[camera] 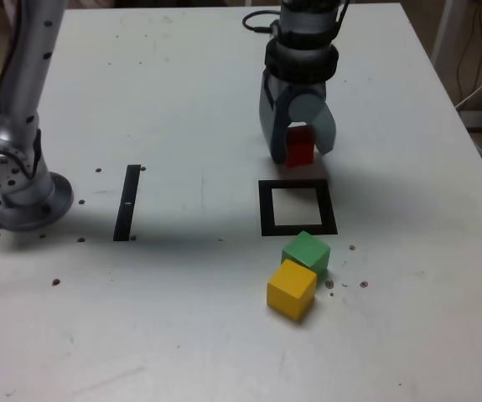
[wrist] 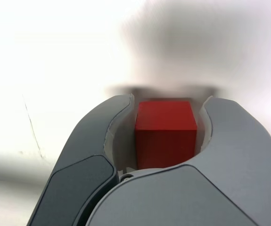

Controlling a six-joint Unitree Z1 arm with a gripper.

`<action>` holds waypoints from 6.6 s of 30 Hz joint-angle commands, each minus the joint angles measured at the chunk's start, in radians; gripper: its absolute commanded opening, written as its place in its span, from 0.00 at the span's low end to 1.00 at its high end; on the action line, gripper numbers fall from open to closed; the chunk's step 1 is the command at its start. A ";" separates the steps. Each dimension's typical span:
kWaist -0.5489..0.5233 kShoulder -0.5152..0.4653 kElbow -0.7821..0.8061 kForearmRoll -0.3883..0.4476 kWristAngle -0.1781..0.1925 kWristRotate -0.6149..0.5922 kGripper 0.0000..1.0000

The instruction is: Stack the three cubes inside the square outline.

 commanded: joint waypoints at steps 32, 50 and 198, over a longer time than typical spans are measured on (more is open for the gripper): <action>-0.227 -0.022 0.116 -0.073 0.014 -0.121 0.25; -0.227 -0.016 0.136 -0.091 0.024 -0.129 0.99; -0.678 -0.121 -0.041 0.183 0.050 -0.129 0.28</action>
